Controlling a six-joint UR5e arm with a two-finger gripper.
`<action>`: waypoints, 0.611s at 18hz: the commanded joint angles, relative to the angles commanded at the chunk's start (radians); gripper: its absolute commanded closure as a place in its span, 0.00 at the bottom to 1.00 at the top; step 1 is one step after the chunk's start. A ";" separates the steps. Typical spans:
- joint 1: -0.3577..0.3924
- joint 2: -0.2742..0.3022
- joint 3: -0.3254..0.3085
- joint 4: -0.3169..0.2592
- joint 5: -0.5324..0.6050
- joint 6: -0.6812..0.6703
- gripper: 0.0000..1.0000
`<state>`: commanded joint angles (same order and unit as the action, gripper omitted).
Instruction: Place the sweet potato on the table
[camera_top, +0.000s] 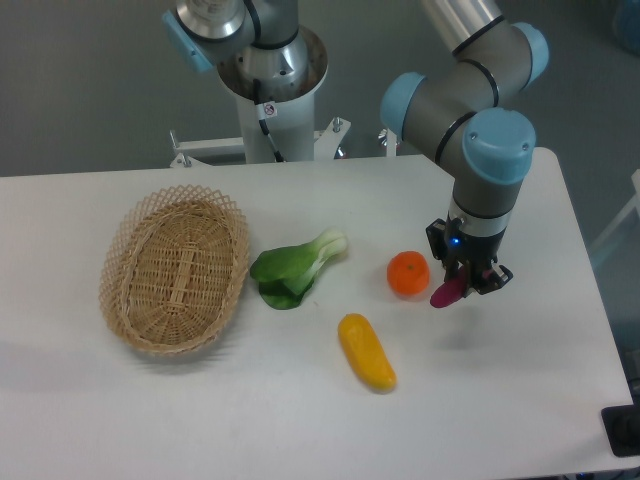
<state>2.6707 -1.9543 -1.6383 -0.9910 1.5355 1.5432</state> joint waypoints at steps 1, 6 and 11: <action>0.000 0.000 0.000 0.000 0.000 0.000 0.69; 0.000 0.000 0.000 0.002 0.000 0.002 0.69; 0.000 -0.005 0.011 -0.005 0.002 0.000 0.69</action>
<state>2.6707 -1.9589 -1.6276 -0.9956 1.5370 1.5432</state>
